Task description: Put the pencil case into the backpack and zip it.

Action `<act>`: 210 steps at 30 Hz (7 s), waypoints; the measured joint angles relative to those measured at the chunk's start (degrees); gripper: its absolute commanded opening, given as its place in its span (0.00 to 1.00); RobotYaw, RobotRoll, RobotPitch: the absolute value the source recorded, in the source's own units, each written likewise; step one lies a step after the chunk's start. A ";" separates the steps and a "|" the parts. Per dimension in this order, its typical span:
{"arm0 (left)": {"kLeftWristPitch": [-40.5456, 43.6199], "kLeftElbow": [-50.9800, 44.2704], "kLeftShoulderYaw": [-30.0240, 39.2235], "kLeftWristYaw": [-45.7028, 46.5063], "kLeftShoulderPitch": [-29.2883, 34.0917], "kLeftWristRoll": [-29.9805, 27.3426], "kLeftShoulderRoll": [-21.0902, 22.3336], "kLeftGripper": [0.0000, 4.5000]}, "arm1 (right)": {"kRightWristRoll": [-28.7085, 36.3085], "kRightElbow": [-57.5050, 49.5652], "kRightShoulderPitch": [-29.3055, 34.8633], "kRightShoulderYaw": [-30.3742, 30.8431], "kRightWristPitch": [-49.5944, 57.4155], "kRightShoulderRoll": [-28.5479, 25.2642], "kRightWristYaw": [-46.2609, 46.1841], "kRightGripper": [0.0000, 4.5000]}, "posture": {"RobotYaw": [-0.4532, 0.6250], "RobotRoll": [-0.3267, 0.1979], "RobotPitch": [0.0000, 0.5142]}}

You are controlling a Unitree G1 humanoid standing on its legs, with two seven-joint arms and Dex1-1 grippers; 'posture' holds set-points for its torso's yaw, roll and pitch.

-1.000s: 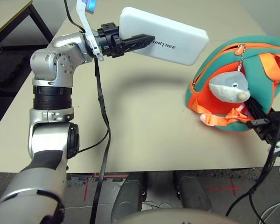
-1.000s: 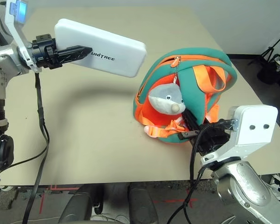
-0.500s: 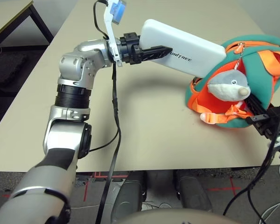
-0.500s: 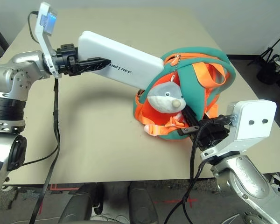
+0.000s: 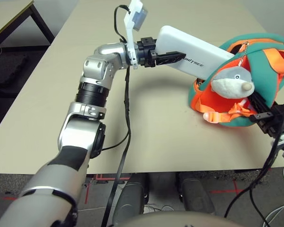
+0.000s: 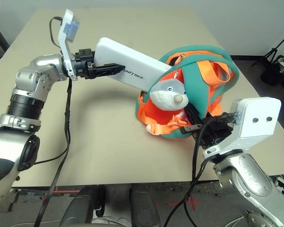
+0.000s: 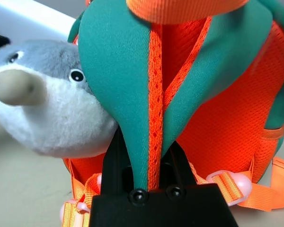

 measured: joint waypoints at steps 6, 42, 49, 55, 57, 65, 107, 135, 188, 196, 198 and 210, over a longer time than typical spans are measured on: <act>-0.29 0.04 -0.20 2.15 -0.22 0.77 -3.94 0.72 | -0.59 0.35 -0.84 0.17 0.49 0.32 0.00 0.05 | 0.24 0.62 0.34; -7.02 12.41 -0.82 5.51 -4.75 6.92 -17.15 1.00 | -3.12 0.71 -4.49 2.54 2.39 4.08 -0.35 0.05 | 0.24 0.62 0.36; 2.89 2.93 2.36 3.41 -6.67 1.50 -10.48 1.00 | -3.45 1.39 -5.52 3.41 2.49 4.14 1.08 0.05 | 0.27 0.62 0.36; 10.85 -6.05 3.25 2.60 -6.10 -1.78 -3.01 0.87 | -4.02 3.10 -7.19 4.07 2.59 4.14 2.29 0.05 | 0.29 0.62 0.35; 12.28 -7.86 3.18 2.31 -5.44 -1.97 -0.80 0.72 | -4.19 3.35 -7.59 4.28 2.65 4.14 2.73 0.05 | 0.29 0.62 0.35; 11.46 -7.43 0.14 -2.25 -4.03 -0.84 4.14 0.13 | -5.57 4.51 -8.65 4.79 2.69 4.51 4.05 0.05 | 0.29 0.62 0.33; -8.81 17.97 -6.14 -11.85 -11.79 11.95 -6.31 0.00 | -8.74 3.05 -7.88 5.05 3.96 9.16 3.78 0.05 | 0.22 0.62 0.35; -15.04 29.18 -0.79 -2.34 -13.06 12.52 -17.90 0.00 | -8.74 2.59 -7.19 4.87 4.65 10.03 2.03 0.05 | 0.21 0.62 0.37; 24.90 -16.08 -10.04 -9.01 -12.03 3.14 6.52 1.00 | -14.40 9.03 -9.30 4.68 3.89 11.48 11.57 0.05 | 0.31 0.62 0.33; 24.01 -22.16 -11.88 -8.73 -10.36 1.70 6.25 1.00 | -14.98 10.68 -10.35 4.68 3.89 11.74 12.73 0.05 | 0.30 0.62 0.30; 22.40 -21.80 -12.88 -8.76 -10.26 1.93 5.67 1.00 | -15.11 10.88 -10.62 4.74 3.89 11.93 12.94 0.05 | 0.29 0.62 0.30; 11.16 -14.35 -18.17 -7.23 -9.70 8.22 1.15 1.00 | -15.65 10.94 -11.45 5.40 3.91 14.70 12.11 0.05 | 0.28 0.62 0.30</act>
